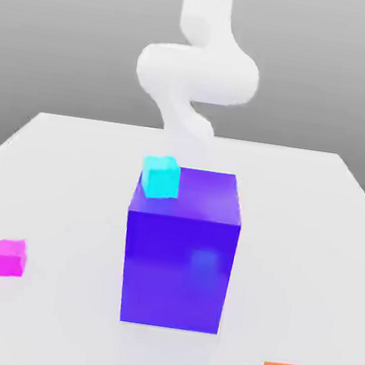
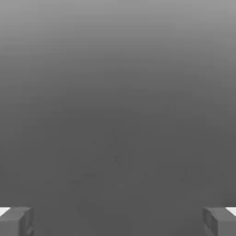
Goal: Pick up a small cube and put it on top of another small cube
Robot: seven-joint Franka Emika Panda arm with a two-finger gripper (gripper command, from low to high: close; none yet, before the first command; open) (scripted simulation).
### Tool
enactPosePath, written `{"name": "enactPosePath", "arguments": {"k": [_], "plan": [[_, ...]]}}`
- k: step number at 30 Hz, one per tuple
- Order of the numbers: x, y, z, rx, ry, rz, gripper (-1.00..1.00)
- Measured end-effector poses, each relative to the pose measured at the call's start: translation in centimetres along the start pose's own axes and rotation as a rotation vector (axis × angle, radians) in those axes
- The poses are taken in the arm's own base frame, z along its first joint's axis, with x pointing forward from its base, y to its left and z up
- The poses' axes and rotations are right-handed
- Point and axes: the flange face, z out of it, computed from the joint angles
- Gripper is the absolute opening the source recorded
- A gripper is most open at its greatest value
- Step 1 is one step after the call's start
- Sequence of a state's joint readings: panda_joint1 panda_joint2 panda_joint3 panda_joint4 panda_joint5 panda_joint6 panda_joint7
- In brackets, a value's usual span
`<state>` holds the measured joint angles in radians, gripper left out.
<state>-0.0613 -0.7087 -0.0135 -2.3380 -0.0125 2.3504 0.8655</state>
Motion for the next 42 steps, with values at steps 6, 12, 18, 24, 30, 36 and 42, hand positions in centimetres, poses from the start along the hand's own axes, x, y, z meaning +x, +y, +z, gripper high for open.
{"name": "enactPosePath", "arguments": {"k": [6,12,18,24,30,36,42], "plan": [[3.6,8.8,12.9,-0.220,-0.028,0.294,0.00],[4.4,21.1,22.4,-0.421,-0.047,0.599,0.00],[2.0,35.6,28.0,-0.617,-0.054,0.932,0.00],[-3.6,45.7,31.7,-0.757,-0.071,1.167,0.00],[-6.0,48.5,35.4,-0.764,-0.071,1.177,-1.00],[-6.0,48.5,35.4,-0.763,-0.070,1.177,-1.00],[-3.6,45.5,31.4,-0.762,-0.074,1.171,-1.00]]}}
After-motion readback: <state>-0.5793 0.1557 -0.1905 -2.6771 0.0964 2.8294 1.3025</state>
